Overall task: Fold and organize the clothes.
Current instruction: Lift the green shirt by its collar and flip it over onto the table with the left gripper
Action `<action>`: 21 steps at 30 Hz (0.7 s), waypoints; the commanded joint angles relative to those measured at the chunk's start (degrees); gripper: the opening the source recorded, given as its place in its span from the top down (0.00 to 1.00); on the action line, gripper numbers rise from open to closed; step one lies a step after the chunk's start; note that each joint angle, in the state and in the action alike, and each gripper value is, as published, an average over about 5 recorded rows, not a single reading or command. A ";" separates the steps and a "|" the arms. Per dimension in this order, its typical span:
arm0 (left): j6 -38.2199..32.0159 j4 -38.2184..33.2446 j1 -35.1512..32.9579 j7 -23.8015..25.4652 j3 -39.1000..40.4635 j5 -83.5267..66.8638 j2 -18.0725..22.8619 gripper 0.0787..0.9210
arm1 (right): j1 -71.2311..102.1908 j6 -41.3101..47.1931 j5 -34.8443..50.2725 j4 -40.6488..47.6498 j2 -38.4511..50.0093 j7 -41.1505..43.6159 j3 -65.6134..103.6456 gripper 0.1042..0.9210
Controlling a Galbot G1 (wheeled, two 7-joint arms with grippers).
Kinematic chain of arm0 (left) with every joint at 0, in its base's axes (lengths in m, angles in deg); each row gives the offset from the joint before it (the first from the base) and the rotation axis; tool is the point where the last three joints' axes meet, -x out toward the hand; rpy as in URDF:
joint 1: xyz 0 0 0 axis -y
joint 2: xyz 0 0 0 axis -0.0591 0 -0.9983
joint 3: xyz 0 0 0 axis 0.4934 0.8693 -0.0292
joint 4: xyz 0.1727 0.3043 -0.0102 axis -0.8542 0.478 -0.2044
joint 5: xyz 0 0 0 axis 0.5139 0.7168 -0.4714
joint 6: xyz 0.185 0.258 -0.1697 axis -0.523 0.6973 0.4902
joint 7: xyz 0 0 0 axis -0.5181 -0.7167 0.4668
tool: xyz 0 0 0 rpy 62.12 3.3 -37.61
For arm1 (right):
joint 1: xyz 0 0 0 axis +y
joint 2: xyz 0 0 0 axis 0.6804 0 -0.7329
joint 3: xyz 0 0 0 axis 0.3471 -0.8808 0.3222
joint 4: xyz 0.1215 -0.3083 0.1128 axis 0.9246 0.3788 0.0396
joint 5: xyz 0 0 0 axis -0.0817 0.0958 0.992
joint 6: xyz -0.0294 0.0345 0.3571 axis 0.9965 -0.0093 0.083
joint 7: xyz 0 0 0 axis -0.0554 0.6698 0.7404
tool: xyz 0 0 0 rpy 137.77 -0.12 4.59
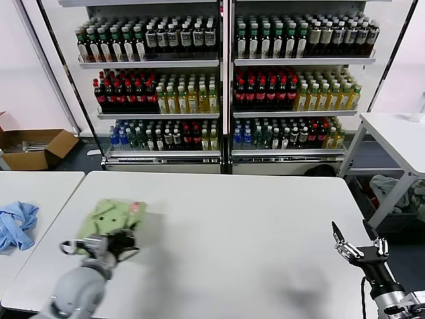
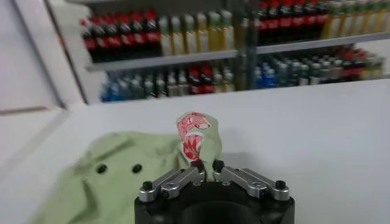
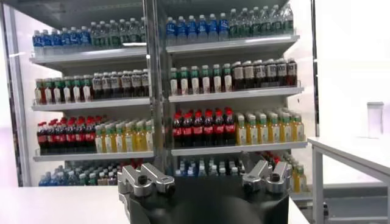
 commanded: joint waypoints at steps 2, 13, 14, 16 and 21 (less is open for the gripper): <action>0.42 -3.80 12.01 -16.07 14.74 -27.72 7.02 0.95 | 0.46 2.33 -0.05 -1.15 0.65 -0.75 -1.20 0.12; -5.48 -7.05 13.12 -6.97 14.47 -33.96 6.78 0.95 | -6.24 13.54 0.22 -2.70 4.69 -6.53 -12.95 0.12; -5.89 -7.04 12.98 -6.11 14.23 -33.82 6.86 0.95 | -7.29 14.52 0.09 -2.66 4.66 -6.87 -14.02 0.12; -7.02 -6.91 12.61 -4.32 13.17 -33.28 6.68 0.93 | -9.53 16.79 0.30 -2.78 4.36 -7.72 -16.73 0.12; -9.84 -7.25 10.43 0.06 9.91 -31.45 4.94 0.80 | -13.51 21.83 1.48 -2.81 4.93 -10.52 -22.97 0.12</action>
